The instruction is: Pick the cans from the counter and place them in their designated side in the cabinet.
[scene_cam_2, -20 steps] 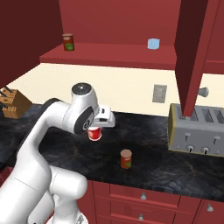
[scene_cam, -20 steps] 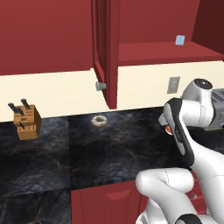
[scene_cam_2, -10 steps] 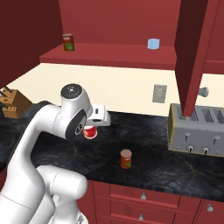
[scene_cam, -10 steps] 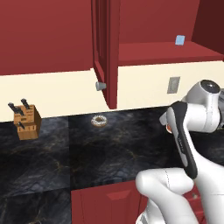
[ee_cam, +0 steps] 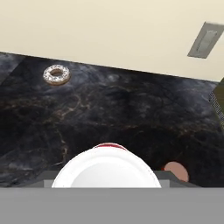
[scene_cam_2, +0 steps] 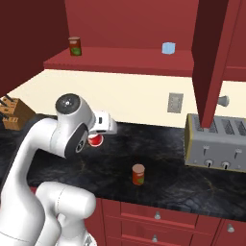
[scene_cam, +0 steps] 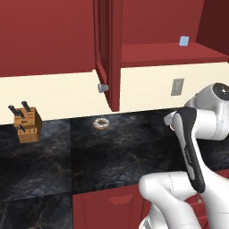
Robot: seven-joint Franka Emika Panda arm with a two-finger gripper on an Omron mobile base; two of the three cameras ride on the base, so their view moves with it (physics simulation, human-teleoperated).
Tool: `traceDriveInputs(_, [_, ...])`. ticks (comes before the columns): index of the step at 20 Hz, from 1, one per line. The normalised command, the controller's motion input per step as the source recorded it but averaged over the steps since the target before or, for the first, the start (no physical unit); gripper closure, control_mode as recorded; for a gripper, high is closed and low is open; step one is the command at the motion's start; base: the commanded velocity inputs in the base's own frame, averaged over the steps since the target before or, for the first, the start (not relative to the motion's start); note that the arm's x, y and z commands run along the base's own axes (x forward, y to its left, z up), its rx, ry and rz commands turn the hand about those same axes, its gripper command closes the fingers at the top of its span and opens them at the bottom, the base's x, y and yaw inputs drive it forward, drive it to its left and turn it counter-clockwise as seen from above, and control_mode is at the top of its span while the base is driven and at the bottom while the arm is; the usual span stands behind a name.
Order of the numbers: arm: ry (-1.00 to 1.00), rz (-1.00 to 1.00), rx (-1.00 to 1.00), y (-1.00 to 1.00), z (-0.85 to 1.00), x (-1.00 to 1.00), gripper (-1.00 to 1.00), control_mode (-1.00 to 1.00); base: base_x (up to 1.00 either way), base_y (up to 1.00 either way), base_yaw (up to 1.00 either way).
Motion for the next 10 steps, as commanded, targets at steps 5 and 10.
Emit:
traceDriveInputs(5, [-0.13,0.02,0.00,0.11,0.35,-0.11,1.00,-1.00,0.00,0.00,0.00])
traceDriveInputs(10, [-0.13,0.01,-0.01,0.03,0.31,-0.24,1.00,-1.00,0.00,0.00,0.00])
